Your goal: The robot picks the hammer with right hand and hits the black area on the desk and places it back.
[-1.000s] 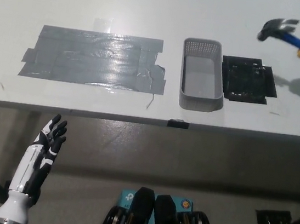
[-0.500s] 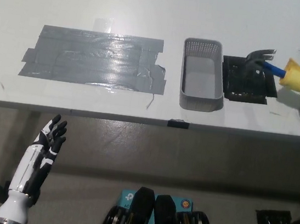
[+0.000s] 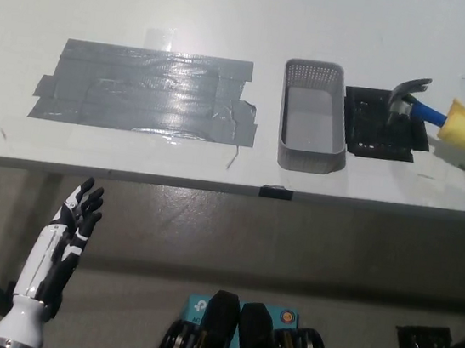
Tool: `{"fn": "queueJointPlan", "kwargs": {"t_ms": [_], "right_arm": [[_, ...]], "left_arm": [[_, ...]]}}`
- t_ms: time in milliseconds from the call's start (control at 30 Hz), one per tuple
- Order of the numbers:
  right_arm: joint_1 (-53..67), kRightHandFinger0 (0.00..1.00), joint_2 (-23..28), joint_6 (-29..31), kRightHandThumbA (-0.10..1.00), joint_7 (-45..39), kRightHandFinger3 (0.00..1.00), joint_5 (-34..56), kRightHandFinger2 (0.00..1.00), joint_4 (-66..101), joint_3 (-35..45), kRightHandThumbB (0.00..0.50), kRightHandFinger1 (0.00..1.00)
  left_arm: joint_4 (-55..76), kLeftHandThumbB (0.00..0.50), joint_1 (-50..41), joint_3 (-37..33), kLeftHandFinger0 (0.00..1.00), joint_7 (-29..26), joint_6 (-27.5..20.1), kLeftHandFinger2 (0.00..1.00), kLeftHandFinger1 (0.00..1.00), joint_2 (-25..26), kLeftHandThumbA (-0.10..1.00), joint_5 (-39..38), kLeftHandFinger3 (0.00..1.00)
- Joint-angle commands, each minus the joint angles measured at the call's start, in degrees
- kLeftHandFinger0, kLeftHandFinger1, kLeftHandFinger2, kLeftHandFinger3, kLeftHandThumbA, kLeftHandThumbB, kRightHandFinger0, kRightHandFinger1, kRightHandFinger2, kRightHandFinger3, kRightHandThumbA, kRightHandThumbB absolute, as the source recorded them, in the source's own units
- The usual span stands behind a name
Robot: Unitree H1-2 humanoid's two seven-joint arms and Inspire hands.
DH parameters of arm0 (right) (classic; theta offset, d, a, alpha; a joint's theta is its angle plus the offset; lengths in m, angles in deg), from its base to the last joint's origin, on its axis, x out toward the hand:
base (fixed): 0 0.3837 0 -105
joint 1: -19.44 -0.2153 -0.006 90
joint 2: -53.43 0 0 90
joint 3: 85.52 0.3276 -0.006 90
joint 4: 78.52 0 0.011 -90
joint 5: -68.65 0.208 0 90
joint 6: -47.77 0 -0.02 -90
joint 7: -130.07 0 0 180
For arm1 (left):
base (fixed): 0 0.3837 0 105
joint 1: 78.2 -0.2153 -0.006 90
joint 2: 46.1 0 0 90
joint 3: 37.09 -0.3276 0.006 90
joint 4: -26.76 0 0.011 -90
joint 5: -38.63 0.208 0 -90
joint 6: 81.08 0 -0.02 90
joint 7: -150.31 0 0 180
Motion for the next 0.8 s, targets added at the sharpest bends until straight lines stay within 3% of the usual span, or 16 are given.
{"fn": "queueJointPlan", "kwargs": {"t_ms": [0, 100, 200, 267, 367, 500, 633, 767], "right_arm": [[-8.3, 0.22, 2.3, 0.1, -0.10, 0.2, 1.00, 0.0, 0.97, 2.7, 2.2, 0.133, 0.68], [-11.2, 0.15, 3.0, 1.0, -0.10, -0.3, 0.96, 2.5, 0.91, 2.5, 4.5, 0.120, 0.61], [-14.2, 0.17, 3.2, -2.5, -0.10, -0.6, 1.00, 4.2, 0.92, 2.5, 7.9, 0.125, 0.61], [-15.7, 0.14, 3.6, -1.1, -0.10, -1.0, 1.00, 7.1, 0.90, 1.4, 11.1, 0.117, 0.56], [-17.9, 0.16, 3.8, -1.5, -0.10, 0.2, 1.00, 9.4, 0.96, -0.5, 15.5, 0.121, 0.62], [-19.3, 0.20, 4.0, -1.3, -0.10, -0.5, 1.00, 12.5, 0.96, -2.4, 20.6, 0.128, 0.66], [-16.7, 0.20, 3.8, 0.0, -0.10, -0.4, 1.00, 8.6, 1.00, -1.3, 17.6, 0.129, 0.70], [-10.7, 0.13, 3.0, -1.3, -0.10, -2.2, 1.00, 5.3, 0.97, 4.2, 12.5, 0.115, 0.63]], "left_arm": [[1.4, 0.000, 1.1, 0.5, 1.00, 0.6, -0.5, 1.00, 1.00, 0.8, 0.87, 0.0, 1.00], [1.6, 0.009, 1.2, 0.6, 1.00, 0.4, -0.1, 1.00, 1.00, 0.6, 0.86, -0.2, 1.00], [1.9, 0.006, 1.4, 0.5, 1.00, 0.6, 0.2, 1.00, 1.00, 0.7, 0.88, -0.2, 1.00], [1.9, 0.000, 1.6, 0.4, 1.00, 0.7, 0.1, 1.00, 1.00, 0.8, 0.88, -0.1, 1.00], [2.1, 0.000, 1.7, 0.4, 1.00, 0.7, 0.3, 1.00, 1.00, 0.8, 0.87, -0.1, 1.00], [2.3, 0.004, 1.9, 0.4, 1.00, 0.6, 0.7, 1.00, 1.00, 0.9, 0.89, 0.2, 1.00], [1.9, 0.000, 2.0, 0.5, 1.00, 0.7, 0.3, 1.00, 1.00, 1.1, 0.88, 0.1, 1.00], [1.8, 0.000, 1.7, 0.3, 1.00, 1.0, 0.0, 1.00, 1.00, 1.1, 0.90, 0.0, 1.00]]}}
